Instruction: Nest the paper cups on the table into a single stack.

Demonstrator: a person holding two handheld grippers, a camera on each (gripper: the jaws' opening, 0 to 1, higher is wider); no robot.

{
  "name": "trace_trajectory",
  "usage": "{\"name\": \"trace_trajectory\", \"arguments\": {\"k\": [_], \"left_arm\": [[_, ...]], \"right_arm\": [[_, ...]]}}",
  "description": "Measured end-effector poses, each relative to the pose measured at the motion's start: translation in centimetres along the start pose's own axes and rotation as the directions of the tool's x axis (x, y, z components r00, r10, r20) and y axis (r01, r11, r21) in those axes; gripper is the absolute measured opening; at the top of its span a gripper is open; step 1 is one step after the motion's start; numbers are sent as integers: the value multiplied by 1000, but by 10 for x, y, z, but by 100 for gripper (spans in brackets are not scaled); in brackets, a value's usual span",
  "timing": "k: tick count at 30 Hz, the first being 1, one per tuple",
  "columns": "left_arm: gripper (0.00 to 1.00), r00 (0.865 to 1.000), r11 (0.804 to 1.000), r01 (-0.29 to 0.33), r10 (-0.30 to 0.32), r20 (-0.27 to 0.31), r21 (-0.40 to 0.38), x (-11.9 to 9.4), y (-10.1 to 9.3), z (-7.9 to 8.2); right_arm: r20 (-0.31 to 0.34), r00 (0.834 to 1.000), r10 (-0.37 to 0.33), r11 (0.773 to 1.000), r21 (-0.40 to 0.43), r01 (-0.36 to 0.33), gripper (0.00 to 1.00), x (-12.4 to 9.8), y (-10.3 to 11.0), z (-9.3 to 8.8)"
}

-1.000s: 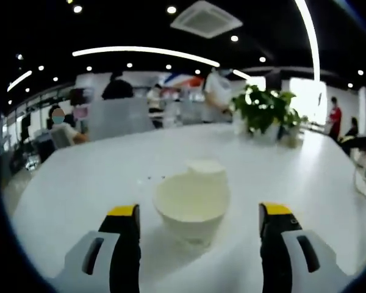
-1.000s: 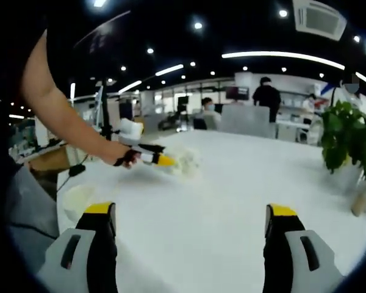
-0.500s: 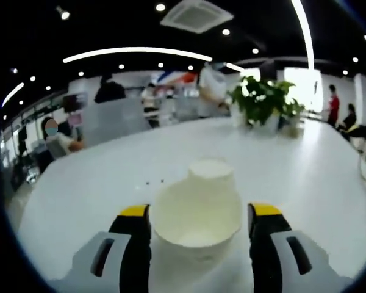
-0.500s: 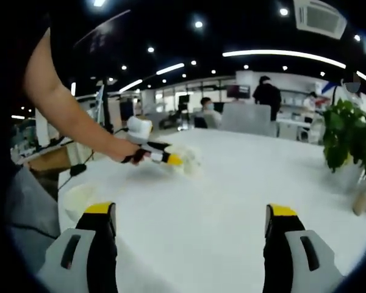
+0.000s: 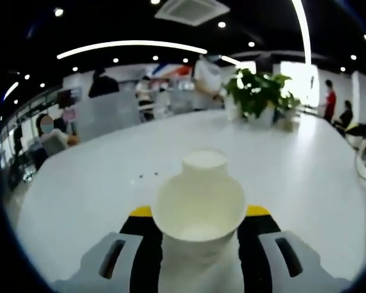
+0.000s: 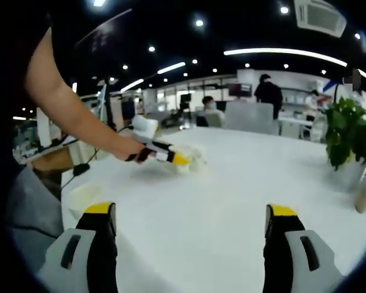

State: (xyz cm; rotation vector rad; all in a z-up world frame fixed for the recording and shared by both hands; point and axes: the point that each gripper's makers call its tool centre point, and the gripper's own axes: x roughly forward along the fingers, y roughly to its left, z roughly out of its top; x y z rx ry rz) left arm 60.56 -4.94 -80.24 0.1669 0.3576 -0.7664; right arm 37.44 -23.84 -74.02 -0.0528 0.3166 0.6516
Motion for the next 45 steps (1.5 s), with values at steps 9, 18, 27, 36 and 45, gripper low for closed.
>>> {"name": "trace_trajectory", "arguments": {"k": [9,18,27,36,45], "left_arm": [[45,1000,1000,9,-9,14,-10,-7,0,14],[45,1000,1000,11,-11,-12,1,-22,4,18],[44,999,999,47,-47,12,-9,-32,2,41],[43,997,997,79,-79,26,-3,-39,-5,68],[43,994,994,103,-104,30,27,-48,-8,97]], "right_arm": [[2,1000,3,1000,-26,-3,100,0,-4,7],[11,1000,1,1000,-29,0,100,-1,-4,13],[3,1000,14,999,-31,-14,100,1,2,14],[9,1000,19,999,-36,-19,100,0,2,20],[17,1000,16,999,-42,-15,100,1,0,26]]}}
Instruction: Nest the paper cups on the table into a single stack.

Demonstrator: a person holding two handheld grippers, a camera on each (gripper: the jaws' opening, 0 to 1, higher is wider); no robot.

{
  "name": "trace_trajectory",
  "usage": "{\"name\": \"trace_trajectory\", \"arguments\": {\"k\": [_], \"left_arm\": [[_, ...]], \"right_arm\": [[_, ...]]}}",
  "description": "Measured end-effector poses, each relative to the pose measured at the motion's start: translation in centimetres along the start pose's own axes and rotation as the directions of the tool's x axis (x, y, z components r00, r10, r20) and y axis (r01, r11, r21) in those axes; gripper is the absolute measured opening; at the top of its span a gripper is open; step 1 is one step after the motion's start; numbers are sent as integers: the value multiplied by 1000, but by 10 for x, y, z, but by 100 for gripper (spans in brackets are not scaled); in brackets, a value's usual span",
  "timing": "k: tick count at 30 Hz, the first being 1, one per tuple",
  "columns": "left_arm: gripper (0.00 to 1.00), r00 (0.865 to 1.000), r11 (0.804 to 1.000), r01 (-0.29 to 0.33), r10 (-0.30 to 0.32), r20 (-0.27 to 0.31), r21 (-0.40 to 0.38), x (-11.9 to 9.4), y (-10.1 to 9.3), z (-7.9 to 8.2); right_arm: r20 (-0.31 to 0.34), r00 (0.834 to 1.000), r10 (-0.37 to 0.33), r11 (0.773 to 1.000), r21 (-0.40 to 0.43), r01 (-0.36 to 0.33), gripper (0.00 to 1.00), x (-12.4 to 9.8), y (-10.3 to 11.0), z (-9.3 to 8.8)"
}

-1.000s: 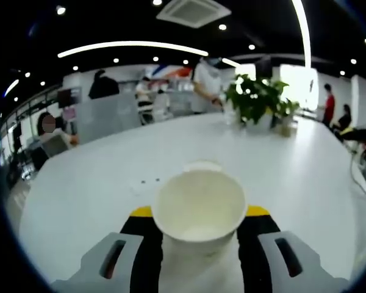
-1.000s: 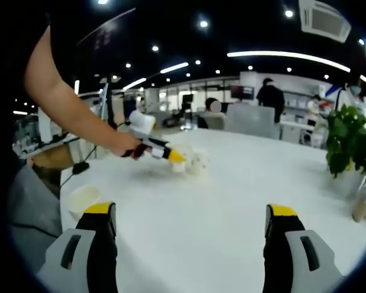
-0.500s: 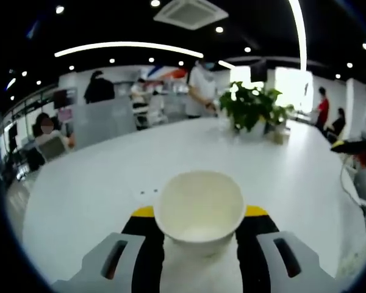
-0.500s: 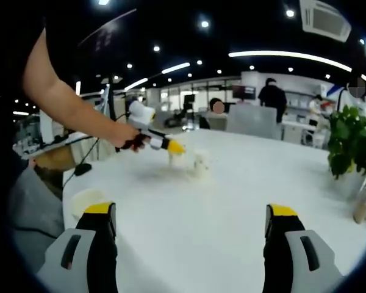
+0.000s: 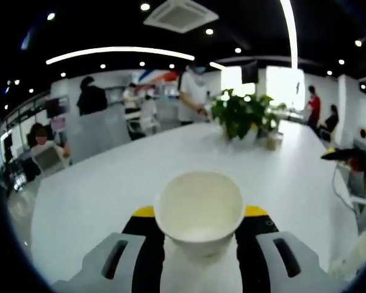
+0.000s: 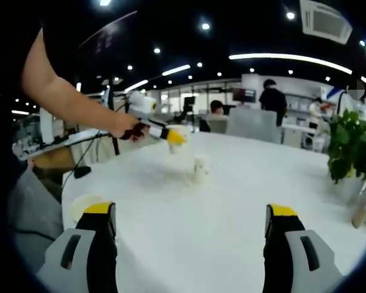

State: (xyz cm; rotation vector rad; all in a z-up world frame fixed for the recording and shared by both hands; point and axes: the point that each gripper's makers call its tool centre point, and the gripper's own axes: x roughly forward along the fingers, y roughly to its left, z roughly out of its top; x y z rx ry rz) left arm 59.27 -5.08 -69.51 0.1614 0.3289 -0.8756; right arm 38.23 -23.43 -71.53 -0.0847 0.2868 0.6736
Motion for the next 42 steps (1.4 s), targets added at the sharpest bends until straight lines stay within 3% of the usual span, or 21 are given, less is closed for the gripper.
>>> {"name": "trace_trajectory", "arguments": {"k": [10,24,42], "left_arm": [[43,999,1000,21,-21,36,-13,-16,-4,36],[43,999,999,35,-35,14,14,-21,-12,47],[42,993,993,116,-117,15,32,-28,-52,55]], "right_arm": [[-2,1000,-3,1000,-2,3,100,-2,-3,-2],[-4,1000,-4,1000,-9,4,100,-9,-2,1],[-3,1000,-5,1000,-17,5,100,-16,1,2]]}}
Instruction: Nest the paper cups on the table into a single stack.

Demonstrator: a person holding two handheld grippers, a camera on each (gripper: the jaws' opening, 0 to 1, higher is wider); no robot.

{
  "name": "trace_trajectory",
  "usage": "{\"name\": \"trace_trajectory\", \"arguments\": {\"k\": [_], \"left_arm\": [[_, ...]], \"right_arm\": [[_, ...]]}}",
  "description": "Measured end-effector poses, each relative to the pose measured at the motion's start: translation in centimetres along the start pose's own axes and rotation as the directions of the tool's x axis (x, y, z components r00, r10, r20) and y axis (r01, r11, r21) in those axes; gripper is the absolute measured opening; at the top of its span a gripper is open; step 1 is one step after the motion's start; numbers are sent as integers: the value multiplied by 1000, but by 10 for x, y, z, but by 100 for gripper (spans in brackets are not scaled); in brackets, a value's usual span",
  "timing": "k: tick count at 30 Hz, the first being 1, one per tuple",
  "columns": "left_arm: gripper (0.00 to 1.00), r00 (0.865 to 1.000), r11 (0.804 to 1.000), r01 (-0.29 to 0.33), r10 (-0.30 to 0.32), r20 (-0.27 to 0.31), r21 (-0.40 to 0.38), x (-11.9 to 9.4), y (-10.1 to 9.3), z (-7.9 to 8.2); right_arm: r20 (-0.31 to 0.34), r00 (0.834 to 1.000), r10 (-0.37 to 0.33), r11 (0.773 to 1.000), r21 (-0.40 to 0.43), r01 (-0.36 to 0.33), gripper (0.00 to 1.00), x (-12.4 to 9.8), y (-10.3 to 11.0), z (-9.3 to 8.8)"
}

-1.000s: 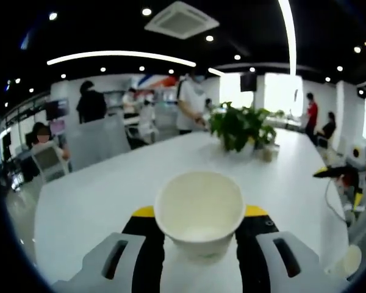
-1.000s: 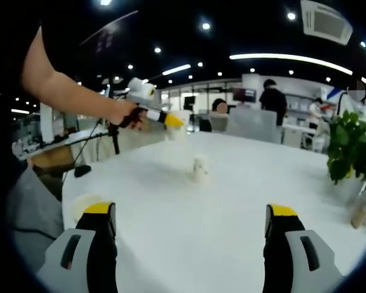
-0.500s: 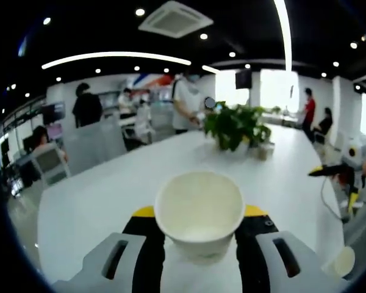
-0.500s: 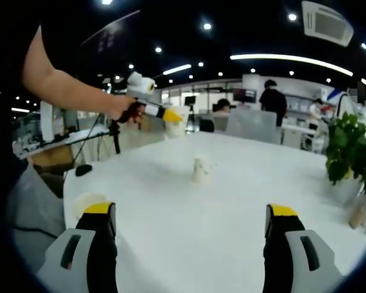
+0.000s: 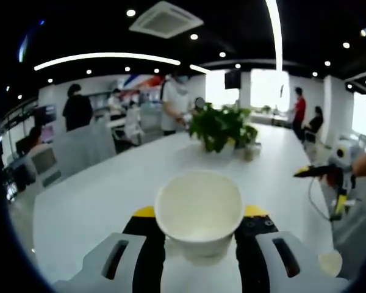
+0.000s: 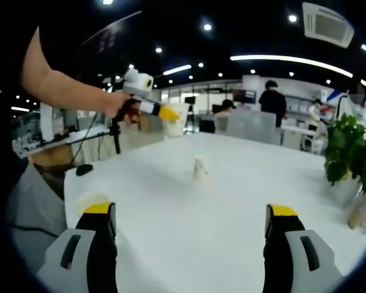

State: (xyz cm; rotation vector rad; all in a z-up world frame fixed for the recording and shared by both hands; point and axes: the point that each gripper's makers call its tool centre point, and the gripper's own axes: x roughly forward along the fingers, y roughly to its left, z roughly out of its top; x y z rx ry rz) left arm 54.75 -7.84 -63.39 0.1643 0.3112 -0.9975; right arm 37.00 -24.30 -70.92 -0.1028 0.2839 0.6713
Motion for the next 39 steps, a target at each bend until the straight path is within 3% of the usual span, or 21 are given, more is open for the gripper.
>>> {"name": "trace_trajectory", "arguments": {"k": [39], "left_arm": [[42,995,995,89,-90,37,43,-36,-96,19]], "right_arm": [[24,1000,18,1000,-14,-18,100,-16,18,2]]}}
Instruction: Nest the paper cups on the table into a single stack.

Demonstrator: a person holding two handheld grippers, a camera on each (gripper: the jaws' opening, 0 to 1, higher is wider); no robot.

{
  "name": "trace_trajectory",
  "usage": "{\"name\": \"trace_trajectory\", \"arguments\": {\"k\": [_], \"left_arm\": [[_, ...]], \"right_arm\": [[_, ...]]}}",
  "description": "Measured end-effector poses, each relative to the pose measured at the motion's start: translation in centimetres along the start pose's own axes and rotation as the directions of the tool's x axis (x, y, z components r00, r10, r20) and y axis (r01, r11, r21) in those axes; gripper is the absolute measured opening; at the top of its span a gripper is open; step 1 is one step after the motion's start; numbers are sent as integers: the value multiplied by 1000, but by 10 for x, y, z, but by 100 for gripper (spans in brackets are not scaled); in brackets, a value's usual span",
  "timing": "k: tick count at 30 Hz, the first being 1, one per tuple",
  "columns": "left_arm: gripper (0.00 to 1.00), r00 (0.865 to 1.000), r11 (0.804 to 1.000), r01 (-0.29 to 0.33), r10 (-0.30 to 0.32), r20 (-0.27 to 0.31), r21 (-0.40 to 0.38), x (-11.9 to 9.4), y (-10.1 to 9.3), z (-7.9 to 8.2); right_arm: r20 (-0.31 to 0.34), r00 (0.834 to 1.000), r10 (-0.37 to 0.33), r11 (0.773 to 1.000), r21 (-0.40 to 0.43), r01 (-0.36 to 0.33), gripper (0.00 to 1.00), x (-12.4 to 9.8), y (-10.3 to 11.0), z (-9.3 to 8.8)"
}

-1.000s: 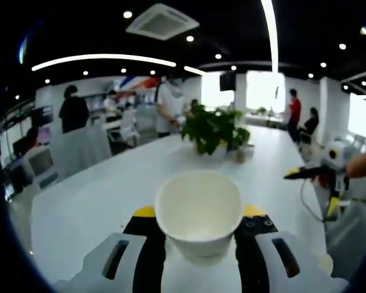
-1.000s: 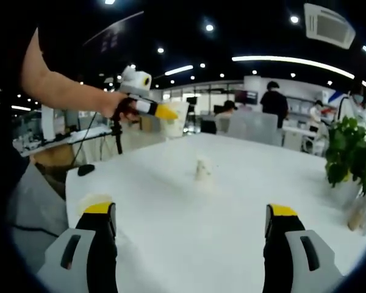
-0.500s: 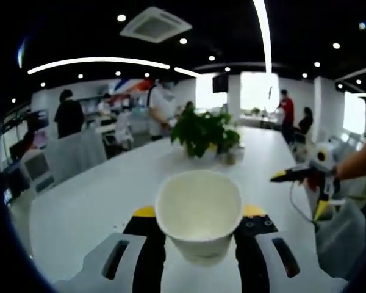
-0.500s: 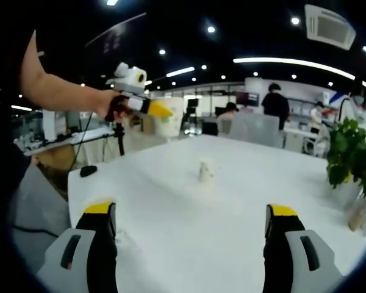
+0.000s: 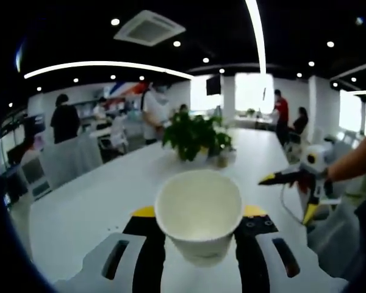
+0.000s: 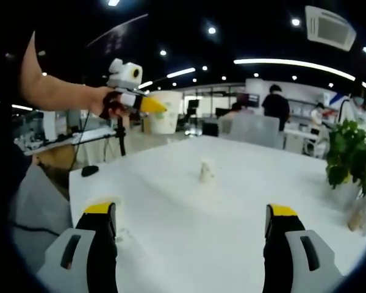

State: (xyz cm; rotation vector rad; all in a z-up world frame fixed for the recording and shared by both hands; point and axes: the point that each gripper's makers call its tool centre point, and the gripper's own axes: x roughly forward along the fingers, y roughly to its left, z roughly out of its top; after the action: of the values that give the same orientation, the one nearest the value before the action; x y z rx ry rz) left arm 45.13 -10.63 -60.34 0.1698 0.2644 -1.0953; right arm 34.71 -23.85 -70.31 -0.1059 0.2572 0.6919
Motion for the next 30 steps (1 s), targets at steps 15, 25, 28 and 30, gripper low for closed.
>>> {"name": "trace_trajectory", "arguments": {"k": [15,25,28,30], "left_arm": [[42,998,996,57,-57,-1,62,-8,-38,7],[42,996,997,76,-77,34,32,-24,-62,15],[43,997,997,73,-74,34,38,-28,-66,12],[43,997,998,66,-67,41,23,-30,-67,11]], "right_arm": [[-4,1000,8,1000,-8,-8,100,-5,6,0],[3,1000,11,1000,-6,-11,100,-10,10,0],[-1,1000,13,1000,-9,-13,100,-10,11,0],[4,1000,12,1000,-8,-12,100,-11,10,0]]}}
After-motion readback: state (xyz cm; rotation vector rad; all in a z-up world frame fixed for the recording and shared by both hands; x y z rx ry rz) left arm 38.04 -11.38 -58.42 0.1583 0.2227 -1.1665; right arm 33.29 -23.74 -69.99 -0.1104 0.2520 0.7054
